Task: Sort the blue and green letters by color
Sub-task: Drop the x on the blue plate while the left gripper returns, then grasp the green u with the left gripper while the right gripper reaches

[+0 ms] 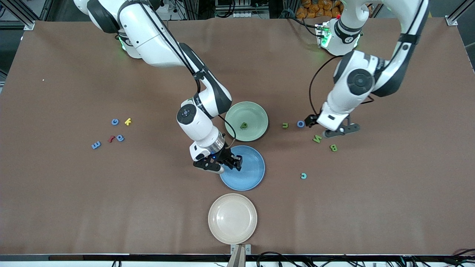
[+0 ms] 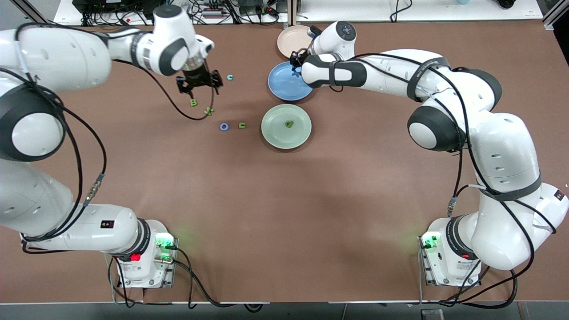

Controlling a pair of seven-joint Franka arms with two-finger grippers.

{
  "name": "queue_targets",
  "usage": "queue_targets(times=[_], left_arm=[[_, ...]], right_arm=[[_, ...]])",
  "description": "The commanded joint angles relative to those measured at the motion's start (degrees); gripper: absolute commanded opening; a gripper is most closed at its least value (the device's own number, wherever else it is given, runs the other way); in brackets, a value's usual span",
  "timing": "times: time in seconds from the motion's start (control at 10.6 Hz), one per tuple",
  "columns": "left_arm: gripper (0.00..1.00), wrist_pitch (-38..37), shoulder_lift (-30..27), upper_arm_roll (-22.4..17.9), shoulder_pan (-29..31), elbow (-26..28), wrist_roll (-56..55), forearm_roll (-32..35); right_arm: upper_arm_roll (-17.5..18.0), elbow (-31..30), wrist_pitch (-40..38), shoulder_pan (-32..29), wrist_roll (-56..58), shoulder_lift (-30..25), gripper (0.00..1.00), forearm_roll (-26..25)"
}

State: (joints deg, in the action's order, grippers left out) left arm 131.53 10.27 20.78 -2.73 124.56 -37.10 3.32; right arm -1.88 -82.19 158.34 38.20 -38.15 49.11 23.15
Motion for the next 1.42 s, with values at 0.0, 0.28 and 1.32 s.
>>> queue_targets(times=[0.0,0.28,1.32], left_arm=[[1.0,3.6,3.3,0.1,-6.9,0.3,-3.3,-0.4],[1.0,8.3,6.6,0.0,-14.2,0.5,-8.5,-0.3],[1.0,16.5,15.5,-0.6,-13.3,0.2,-15.5,14.7]], right_arm=[[-0.7,1.9,-0.5,-0.9,-5.3,1.0,1.0,-5.5],[-0.4,2.4,-4.6,-3.4,-9.1,-0.5,1.0,-6.2],[-0.1,-16.5,-42.0,-16.8,-1.0,-33.6,1.0,-13.8]])
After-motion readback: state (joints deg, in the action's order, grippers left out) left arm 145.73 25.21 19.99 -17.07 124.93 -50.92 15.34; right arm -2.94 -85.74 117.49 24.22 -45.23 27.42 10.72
